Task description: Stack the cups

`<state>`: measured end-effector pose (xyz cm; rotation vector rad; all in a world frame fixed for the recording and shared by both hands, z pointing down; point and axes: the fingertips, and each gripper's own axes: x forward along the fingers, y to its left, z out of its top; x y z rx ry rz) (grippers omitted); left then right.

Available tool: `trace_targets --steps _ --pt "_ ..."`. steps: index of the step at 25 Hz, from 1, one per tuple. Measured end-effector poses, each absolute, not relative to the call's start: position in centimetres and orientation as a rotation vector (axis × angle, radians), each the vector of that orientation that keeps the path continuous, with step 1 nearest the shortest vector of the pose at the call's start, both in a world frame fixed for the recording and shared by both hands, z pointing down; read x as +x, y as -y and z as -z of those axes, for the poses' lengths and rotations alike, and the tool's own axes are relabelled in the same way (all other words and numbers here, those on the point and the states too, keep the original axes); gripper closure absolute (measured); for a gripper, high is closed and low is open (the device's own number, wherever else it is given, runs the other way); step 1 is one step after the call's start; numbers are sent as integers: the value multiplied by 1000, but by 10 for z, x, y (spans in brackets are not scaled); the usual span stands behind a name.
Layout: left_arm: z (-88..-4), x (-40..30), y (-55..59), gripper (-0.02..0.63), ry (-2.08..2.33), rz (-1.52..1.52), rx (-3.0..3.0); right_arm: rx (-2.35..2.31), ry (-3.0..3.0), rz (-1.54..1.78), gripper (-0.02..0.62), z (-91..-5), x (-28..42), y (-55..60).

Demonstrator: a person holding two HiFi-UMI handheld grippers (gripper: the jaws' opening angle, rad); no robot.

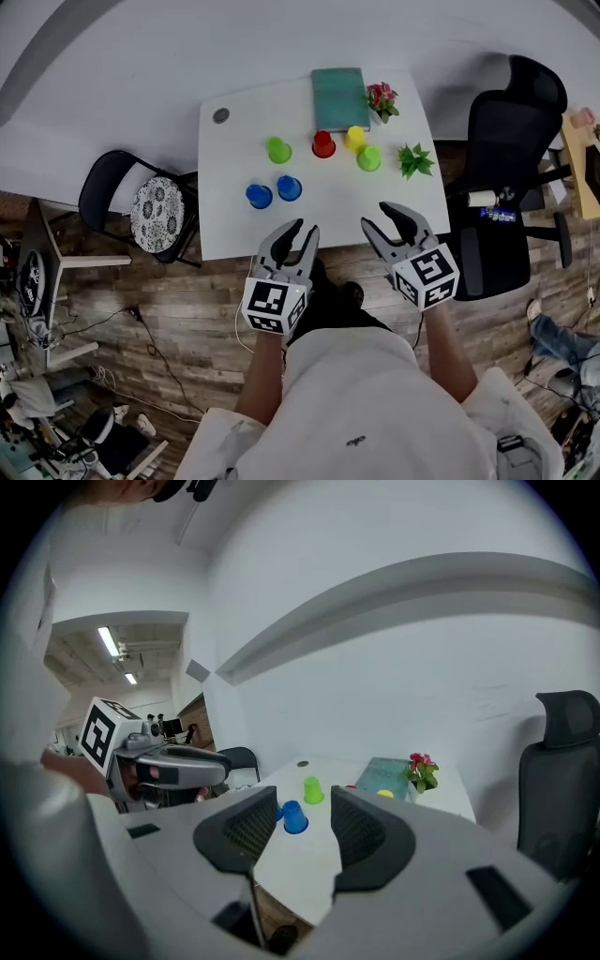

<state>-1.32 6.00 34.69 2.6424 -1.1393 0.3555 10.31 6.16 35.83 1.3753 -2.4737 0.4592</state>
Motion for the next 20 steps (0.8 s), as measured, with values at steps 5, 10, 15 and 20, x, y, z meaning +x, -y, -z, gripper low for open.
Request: trace_targets --steps 5,10,15,20 --pt "-353 -22 -21 492 1096 -405 2691 1451 2387 -468 402 -367 108 -27" --pt "-363 -34 11 492 1043 -427 2712 1544 2287 -472 399 -377 117 3" --pt "-377 -35 36 492 955 -426 2720 1617 2180 -494 391 -391 128 24" --pt "-389 -38 51 492 883 -453 2731 1669 2096 -522 380 -408 133 36"
